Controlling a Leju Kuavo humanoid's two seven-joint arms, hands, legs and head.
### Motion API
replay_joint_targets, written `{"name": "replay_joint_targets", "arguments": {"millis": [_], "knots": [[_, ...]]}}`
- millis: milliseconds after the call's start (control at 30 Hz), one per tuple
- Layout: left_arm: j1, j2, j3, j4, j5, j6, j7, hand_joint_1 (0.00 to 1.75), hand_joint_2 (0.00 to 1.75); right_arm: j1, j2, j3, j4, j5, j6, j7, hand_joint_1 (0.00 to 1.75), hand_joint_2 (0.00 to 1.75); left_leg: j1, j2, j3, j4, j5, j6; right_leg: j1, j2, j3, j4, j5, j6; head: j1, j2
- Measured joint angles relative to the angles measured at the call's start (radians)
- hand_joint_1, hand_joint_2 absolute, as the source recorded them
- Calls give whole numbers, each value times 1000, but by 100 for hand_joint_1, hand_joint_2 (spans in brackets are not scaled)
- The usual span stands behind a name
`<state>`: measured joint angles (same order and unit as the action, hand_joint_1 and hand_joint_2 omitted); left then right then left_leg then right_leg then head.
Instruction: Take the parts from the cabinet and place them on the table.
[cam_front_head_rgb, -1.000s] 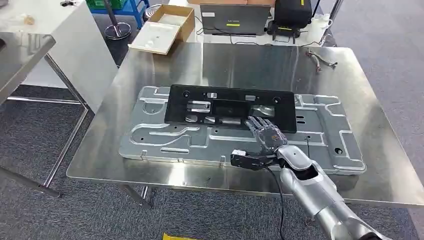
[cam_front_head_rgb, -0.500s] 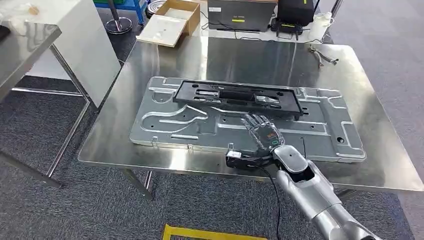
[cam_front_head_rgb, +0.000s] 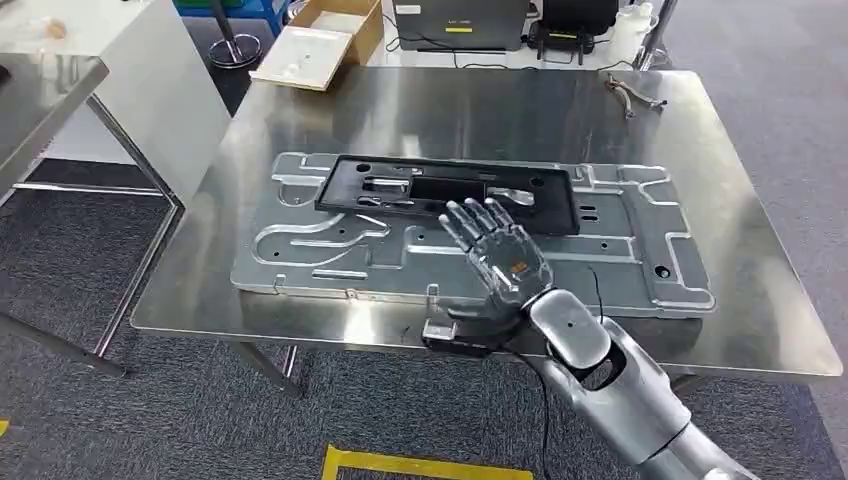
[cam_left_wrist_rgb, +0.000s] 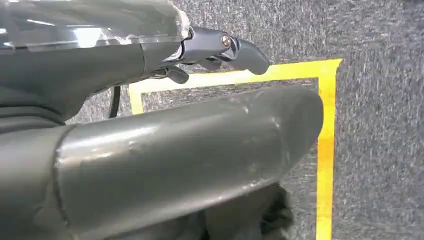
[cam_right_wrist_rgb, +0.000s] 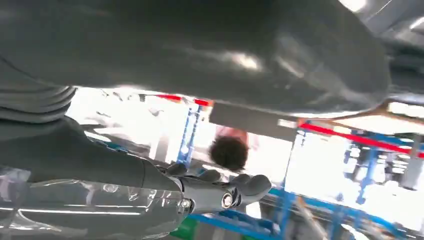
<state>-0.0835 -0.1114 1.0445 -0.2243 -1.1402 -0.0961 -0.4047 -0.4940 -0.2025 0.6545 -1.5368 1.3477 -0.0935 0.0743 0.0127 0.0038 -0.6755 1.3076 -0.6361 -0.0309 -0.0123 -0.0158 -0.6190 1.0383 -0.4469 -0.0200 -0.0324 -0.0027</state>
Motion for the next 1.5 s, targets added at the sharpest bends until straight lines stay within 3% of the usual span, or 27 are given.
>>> {"name": "replay_joint_targets", "arguments": {"millis": [67, 133, 167, 200, 300, 333, 400, 467, 500, 533, 600, 633, 667, 700, 833, 867, 967, 1000, 1067, 1133, 1167, 1200, 1233, 1333, 1367, 1433, 1500], "knots": [[4, -1, 1, 0, 0, -3, 0, 0, 0, 22, -8, 21, -25, 4, -1, 2, 0, 0, -2, 0, 13, -26, 44, 9, 7, 2, -1, 2, 1, -2, 0, 0], [4, -1, 1, 0, 0, -4, 0, 0, 0, 23, -8, 27, -41, 6, -3, 4, 0, 0, -7, -3, 89, -179, 128, 26, 11, 6, 0, 2, 3, -4, 0, 0], [2, 1, 1, 0, 0, -4, -1, 0, 0, 24, -9, 30, -50, 7, -5, 6, 0, 0, -14, -10, 125, -261, 146, 41, 9, 6, -1, 2, 5, -5, 0, 0], [2, 0, 2, 0, 0, -4, -2, 0, 0, 23, -9, 31, -54, 7, -5, 6, 0, 0, -15, -12, 135, -273, 148, 42, 16, 7, -4, 4, 9, -1, 0, 0], [2, -1, 2, 0, 0, -4, -2, 0, 0, 26, -9, 38, -63, 7, -5, 9, 0, 0, -22, -11, 126, -276, 160, 49, 7, 6, -13, -1, 27, 18, 0, 0], [4, -2, 2, 0, 0, -4, -2, 0, 0, 26, -9, 39, -67, 8, -5, 9, 0, 0, -14, -9, 121, -297, 177, 55, 14, 9, -14, -2, 32, 26, 0, 0], [0, -3, 3, 0, 0, -4, -2, 0, 0, 26, -9, 39, -67, 8, -6, 10, 0, 0, -9, -2, 113, -307, 199, 67, 9, 13, -31, 48, -47, 35, 0, 0], [-2, -3, 3, 0, 0, -4, -2, 0, 0, 28, -6, 41, -68, 8, -6, 10, 0, 0, -10, -1, 88, -305, 215, 69, 2, 14, -70, 184, -150, 41, 0, 0], [-2, -3, 3, 0, 0, -4, -2, 0, 0, 30, -6, 42, -68, 8, -6, 10, 0, 0, -10, -1, 75, -303, 223, 68, -1, 13, -84, 247, -180, 46, 0, 0], [-2, -3, 3, 0, 0, -4, -2, 0, 0, 31, -6, 42, -68, 8, -6, 10, 0, 0, -10, 0, 60, -301, 233, 67, -4, 13, -85, 285, -181, 50, 0, 0], [-2, -4, 3, 0, 0, -4, -2, 0, 0, 31, -6, 44, -68, 8, -6, 10, 0, 0, -8, 1, 31, -294, 251, 60, -10, 13, -30, 241, -111, 55, 0, 0], [-2, -5, 3, 0, 0, -6, -2, 0, 0, 31, -6, 44, -68, 8, -8, 11, 0, 0, -7, 1, 16, -288, 258, 55, -12, 13, 26, 168, -72, 56, 0, 0], [-3, -5, 3, 0, 0, -7, -2, 0, 0, 32, -6, 44, -69, 9, -15, 12, 0, 0, -6, 1, 5, -281, 265, 50, -14, 11, 89, 82, -64, 56, 0, 0], [-3, -5, 3, 0, 0, -7, -2, 0, 0, 33, -6, 44, -74, 12, -27, 15, 0, 0, -10, 0, -5, -277, 271, 42, -10, 10, 133, 3, -104, 53, 0, 0], [2, -6, 11, 0, 4, -8, -3, 0, 0, 100, -7, 44, -85, 32, -110, 37, 0, 0, -9, -2, -8, -293, 314, 19, 0, 11, 127, -30, -88, 21, 0, 0], [5, -6, 15, 0, 7, -8, -3, 0, 0, 125, -9, 44, -89, 35, -132, 41, 0, 0, -2, -4, -22, -273, 292, 14, -8, 0, 117, -34, -74, 10, 0, 0], [8, -9, 25, 0, 11, -8, -4, 0, 0, 200, -13, 30, -111, 34, -191, 46, 0, 0, -3, -4, -54, -110, 99, 2, -4, 1, 80, -32, -41, -3, 0, 0], [8, -9, 26, 0, 12, -8, -5, 0, 0, 224, -13, 23, -116, 32, -206, 46, 0, 0, -3, -4, -60, -43, 63, 0, -1, -1, 66, -31, -31, -4, 0, 0], [9, -9, 29, 0, 14, -8, -6, 0, 0, 276, -13, 5, -124, 24, -240, 38, 0, 0, -3, -4, -39, 16, 81, 0, 1, -3, 33, -22, -12, -3, 0, 0], [9, -10, 36, 0, 21, -8, -11, 0, 0, 358, -13, -31, -141, -27, -310, 10, 0, 0, -3, -5, 57, -79, 154, 7, 1, -3, -1, -10, 3, 1, 0, 0], [9, -10, 43, 0, 22, -8, -14, 0, 0, 408, -13, -55, -148, -53, -353, -9, 0, 0, -3, -8, 123, -159, 162, 13, 2, -4, -11, -6, 9, 5, 0, 0], [8, -10, 48, 0, 25, -8, -16, 0, 0, 457, -13, -85, -152, -81, -395, -34, 0, 0, -5, -18, 179, -253, 113, 21, 1, -7, -15, -4, 17, 9, 0, 0], [10, -10, 53, -1, 28, -8, -19, 0, 0, 499, -13, -113, -152, -106, -427, -57, 0, 0, -11, -20, 214, -315, 99, 26, 3, -7, -18, -3, 24, 15, 0, 0], [16, -11, 69, -1, 31, -8, -21, 0, 0, 594, -13, -199, -144, -196, -486, -115, 0, 0, -19, -18, 198, -312, 124, 45, -4, -3, -15, -22, 57, 35, 0, 0], [15, -13, 76, -1, 32, -8, -21, 0, 0, 621, -13, -223, -137, -226, -491, -131, 0, 0, -6, -11, 193, -327, 143, 57, -1, 1, -20, -19, 50, 41, 0, 0], [15, -16, 85, -1, 37, -8, -21, 0, 0, 670, -5, -279, -114, -293, -496, -176, 0, 0, -10, -5, 166, -328, 167, 74, -5, 7, -45, 46, -66, 43, 0, 0], [17, -17, 101, -1, 39, -6, -22, 0, 0, 706, 15, -367, -59, -400, -502, -259, 0, 0, -13, -1, 133, -325, 192, 77, -5, 7, -69, 190, -181, 47, 0, 0]]}}
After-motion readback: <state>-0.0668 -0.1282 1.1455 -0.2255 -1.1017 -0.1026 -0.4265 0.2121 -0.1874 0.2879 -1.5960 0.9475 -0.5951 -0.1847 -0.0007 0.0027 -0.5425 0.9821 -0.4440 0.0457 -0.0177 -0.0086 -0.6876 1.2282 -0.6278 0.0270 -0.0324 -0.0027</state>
